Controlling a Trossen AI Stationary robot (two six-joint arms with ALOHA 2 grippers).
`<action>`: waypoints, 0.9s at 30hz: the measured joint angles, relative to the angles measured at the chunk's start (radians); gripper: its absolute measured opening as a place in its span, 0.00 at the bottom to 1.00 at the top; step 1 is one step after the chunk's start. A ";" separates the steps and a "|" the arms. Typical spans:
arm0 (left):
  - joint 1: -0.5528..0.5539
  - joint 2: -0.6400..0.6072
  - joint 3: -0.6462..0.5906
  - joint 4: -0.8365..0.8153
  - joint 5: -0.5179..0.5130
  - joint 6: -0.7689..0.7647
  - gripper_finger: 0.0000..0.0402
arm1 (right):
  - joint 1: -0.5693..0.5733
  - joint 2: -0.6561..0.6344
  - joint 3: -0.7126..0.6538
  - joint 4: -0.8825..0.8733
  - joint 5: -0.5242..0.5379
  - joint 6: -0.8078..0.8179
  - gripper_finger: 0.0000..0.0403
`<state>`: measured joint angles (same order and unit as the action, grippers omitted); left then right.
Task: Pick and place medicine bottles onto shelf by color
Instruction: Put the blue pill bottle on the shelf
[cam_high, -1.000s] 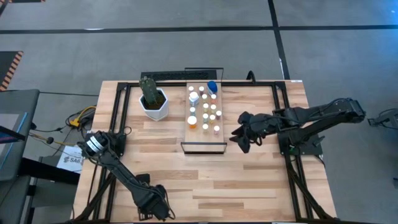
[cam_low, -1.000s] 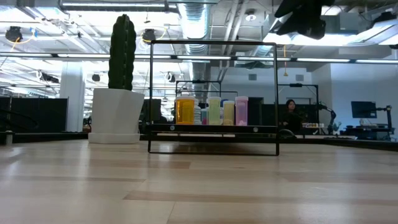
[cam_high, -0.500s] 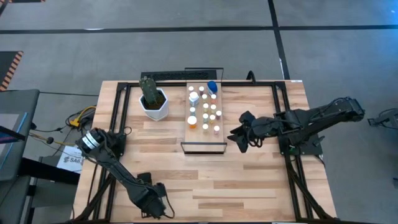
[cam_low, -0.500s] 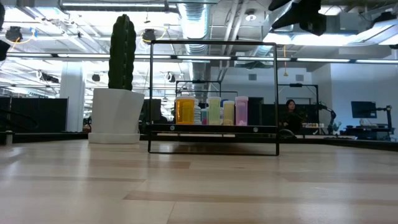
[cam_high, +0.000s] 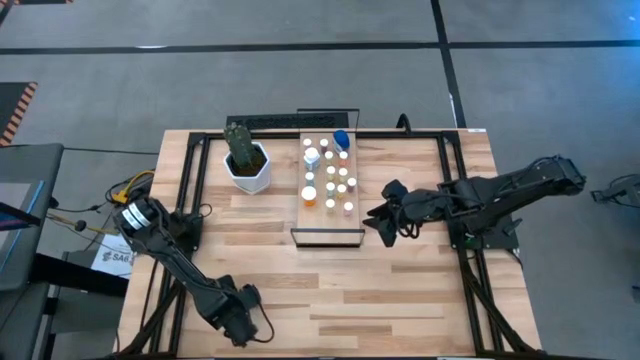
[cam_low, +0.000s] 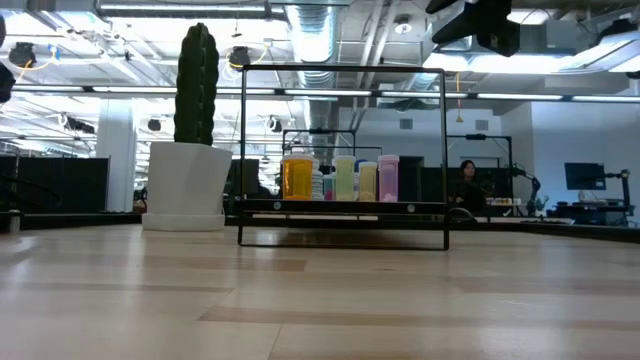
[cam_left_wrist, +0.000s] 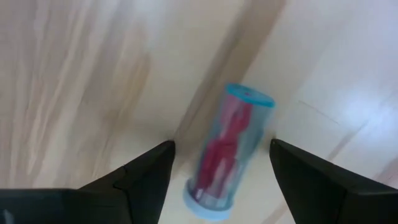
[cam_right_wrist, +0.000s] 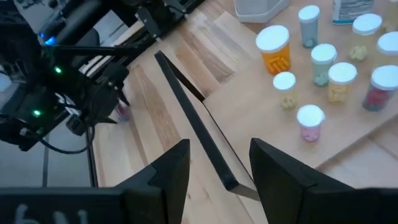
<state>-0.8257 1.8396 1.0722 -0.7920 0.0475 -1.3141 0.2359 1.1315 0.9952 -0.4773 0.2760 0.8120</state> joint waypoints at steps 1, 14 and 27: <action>0.000 -0.007 -0.013 0.009 -0.004 -0.022 0.66 | 0.000 0.009 0.001 0.001 0.000 0.000 0.46; -0.010 -0.038 -0.069 0.043 0.035 0.173 0.57 | -0.001 0.178 -0.002 0.023 -0.016 0.018 0.46; -0.010 -0.038 -0.070 0.032 0.001 0.289 0.35 | 0.009 0.155 0.006 0.054 -0.043 0.029 0.46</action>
<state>-0.8356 1.8015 1.0023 -0.7603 0.0481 -1.0248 0.2450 1.2865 1.0013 -0.4232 0.2333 0.8406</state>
